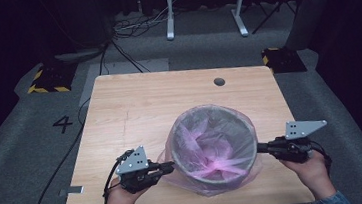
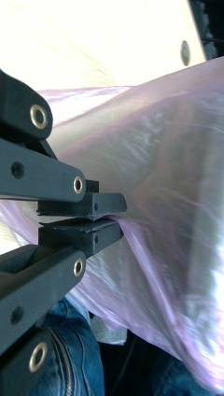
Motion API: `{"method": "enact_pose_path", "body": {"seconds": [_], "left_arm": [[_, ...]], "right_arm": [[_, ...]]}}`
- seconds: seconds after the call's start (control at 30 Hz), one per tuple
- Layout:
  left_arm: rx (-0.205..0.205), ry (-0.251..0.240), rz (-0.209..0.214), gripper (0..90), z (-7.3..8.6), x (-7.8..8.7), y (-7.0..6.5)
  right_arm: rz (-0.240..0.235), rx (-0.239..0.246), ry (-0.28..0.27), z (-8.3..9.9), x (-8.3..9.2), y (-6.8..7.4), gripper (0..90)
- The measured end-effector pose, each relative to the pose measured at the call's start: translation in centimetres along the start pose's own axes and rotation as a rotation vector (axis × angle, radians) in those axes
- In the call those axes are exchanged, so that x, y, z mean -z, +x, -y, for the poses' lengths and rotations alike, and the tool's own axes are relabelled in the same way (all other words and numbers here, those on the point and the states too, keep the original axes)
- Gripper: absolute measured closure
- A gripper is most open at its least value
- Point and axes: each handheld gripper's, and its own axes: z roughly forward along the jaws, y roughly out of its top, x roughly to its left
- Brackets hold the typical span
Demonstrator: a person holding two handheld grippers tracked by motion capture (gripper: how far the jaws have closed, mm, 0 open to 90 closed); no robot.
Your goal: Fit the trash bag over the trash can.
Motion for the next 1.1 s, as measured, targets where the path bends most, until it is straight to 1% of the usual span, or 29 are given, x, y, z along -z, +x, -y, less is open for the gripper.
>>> {"method": "enact_pose_path", "body": {"seconds": [0.07,0.1,0.2,0.27,0.3,0.33,0.4,0.47,0.53,0.57,0.6,0.63,0.7,0.73,0.77,0.8,0.83,0.87,0.9,0.93,0.97,1.0,1.03,1.07,1.1], "left_arm": [[0.018,0.025,0.0,88.6,0.4,-0.5,0.4],[0.02,0.03,-0.004,88.9,0.5,-0.6,0.5],[0.033,0.05,-0.013,89.3,0.9,-1.0,0.9],[0.04,0.08,-0.035,89.5,1.2,-1.3,1.4],[0.048,0.093,-0.046,89.5,1.4,-1.4,1.7],[0.06,0.103,-0.056,89.6,1.6,-1.5,2.0],[0.078,0.147,-0.082,89.6,2.2,-1.9,2.8],[0.101,0.186,-0.112,89.6,2.9,-2.2,3.5],[0.141,0.207,-0.116,89.6,3.6,-2.4,4.2],[0.155,0.229,-0.115,89.6,3.9,-2.5,4.5],[0.158,0.258,-0.127,89.6,4.2,-2.7,4.5],[0.149,0.281,-0.126,89.5,4.5,-2.8,4.4],[0.134,0.282,-0.113,89.4,4.7,-2.6,4.0],[0.117,0.261,-0.109,89.0,4.6,-2.2,3.6],[0.101,0.22,-0.091,84.4,4.4,-1.6,3.2],[0.095,0.191,-0.073,69.7,4.2,-1.2,2.9],[0.085,0.167,-0.055,59.7,3.9,-0.9,2.8],[0.082,0.137,-0.036,52.0,3.5,-0.5,2.5],[0.071,0.108,-0.024,44.1,3.1,-0.3,2.3],[0.048,0.082,-0.021,39.6,2.7,-0.2,2.1],[0.022,0.064,-0.015,37.8,2.1,-0.2,1.8],[0.008,0.063,-0.017,37.9,1.7,-0.3,1.6],[-0.01,0.067,-0.024,38.4,1.2,-0.5,1.4],[-0.023,0.073,-0.027,44.3,0.7,-0.8,1.3],[-0.041,0.074,-0.04,55.9,0.3,-0.9,1.2]], "right_arm": [[0.021,-0.043,0.027,0.7,-0.3,-0.9,90.0],[0.025,-0.07,0.046,1.3,-0.7,-1.4,90.0],[0.031,-0.11,0.098,2.6,-1.7,-2.1,90.0],[0.042,-0.129,0.144,3.5,-2.5,-2.4,90.0],[0.047,-0.144,0.167,3.8,-2.8,-2.5,90.0],[0.047,-0.16,0.179,4.0,-3.1,-2.6,90.0],[0.037,-0.173,0.189,4.3,-3.5,-2.8,90.0],[0.038,-0.171,0.212,4.5,-3.8,-2.8,90.0],[0.034,-0.173,0.225,4.7,-3.9,-2.7,90.0],[0.033,-0.176,0.233,4.7,-3.8,-2.7,90.0],[0.033,-0.183,0.248,4.8,-3.8,-2.7,90.0],[0.035,-0.187,0.263,4.9,-3.8,-2.7,90.0],[0.025,-0.194,0.29,5.4,-3.7,-2.5,90.0],[0.027,-0.191,0.294,5.5,-3.5,-2.4,90.0],[0.031,-0.188,0.287,5.6,-3.1,-2.2,89.7],[0.027,-0.182,0.24,5.5,-2.3,-2.0,74.5],[0.026,-0.181,0.196,5.3,-1.8,-1.8,60.0],[0.015,-0.178,0.149,5.1,-1.4,-1.6,48.9],[-0.003,-0.154,0.09,4.7,-0.8,-1.2,39.0],[-0.019,-0.113,0.037,4.2,-0.4,-0.7,35.1],[-0.028,-0.058,0.004,3.6,-0.1,-0.1,34.0],[-0.038,0.005,-0.015,2.9,-0.1,0.7,34.5],[-0.039,0.034,-0.016,2.4,-0.2,1.0,37.7],[-0.036,0.064,-0.014,1.7,-0.4,1.5,51.3],[-0.041,0.095,-0.005,1.2,-0.5,1.9,71.3]]}}
